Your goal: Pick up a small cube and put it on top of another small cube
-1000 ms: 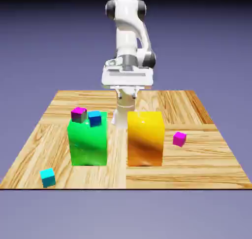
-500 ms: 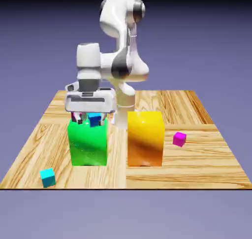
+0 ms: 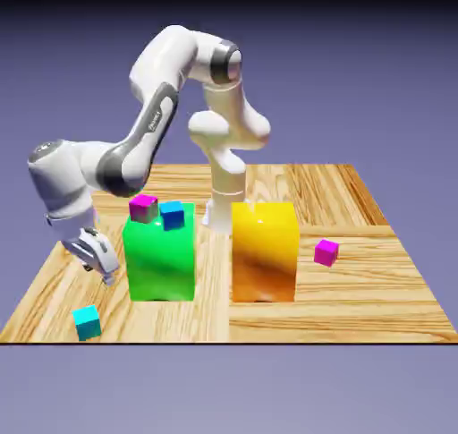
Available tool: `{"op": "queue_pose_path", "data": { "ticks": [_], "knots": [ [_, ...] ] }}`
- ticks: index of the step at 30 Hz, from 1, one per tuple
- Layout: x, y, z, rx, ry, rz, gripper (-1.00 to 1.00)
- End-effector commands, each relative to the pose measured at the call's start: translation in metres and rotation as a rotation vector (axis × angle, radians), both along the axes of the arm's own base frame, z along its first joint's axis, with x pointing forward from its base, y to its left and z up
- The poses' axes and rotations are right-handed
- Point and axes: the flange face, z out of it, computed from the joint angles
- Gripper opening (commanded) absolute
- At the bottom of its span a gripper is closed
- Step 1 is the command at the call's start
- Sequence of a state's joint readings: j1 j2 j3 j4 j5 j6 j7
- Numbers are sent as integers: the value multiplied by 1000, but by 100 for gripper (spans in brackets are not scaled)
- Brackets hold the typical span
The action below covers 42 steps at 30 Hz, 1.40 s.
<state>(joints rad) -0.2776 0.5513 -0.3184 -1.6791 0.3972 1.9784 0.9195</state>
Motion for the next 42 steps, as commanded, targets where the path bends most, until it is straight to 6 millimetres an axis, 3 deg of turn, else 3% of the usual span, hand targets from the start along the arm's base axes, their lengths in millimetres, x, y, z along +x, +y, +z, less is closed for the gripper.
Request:
{"op": "queue_pose_path", "data": {
  "ticks": [1,11,13,16,17,18,19,22,23,32,42],
  "knots": [
    [0,-9,-9,17,24,-19,0],
    [-16,-81,-101,191,262,-171,0],
    [-16,-82,-103,193,266,-173,0],
    [-26,-60,-161,193,266,-172,0],
    [-27,-58,-165,193,266,-172,0],
    [-27,-58,-165,193,266,-172,-100],
    [-27,-58,-165,193,266,-172,-100],
    [-16,-80,-107,193,265,-173,-100],
    [-14,-75,-93,190,266,-145,-100],
    [-16,14,15,156,278,188,-100],
    [-56,116,111,101,304,586,-100]
  ]
}}
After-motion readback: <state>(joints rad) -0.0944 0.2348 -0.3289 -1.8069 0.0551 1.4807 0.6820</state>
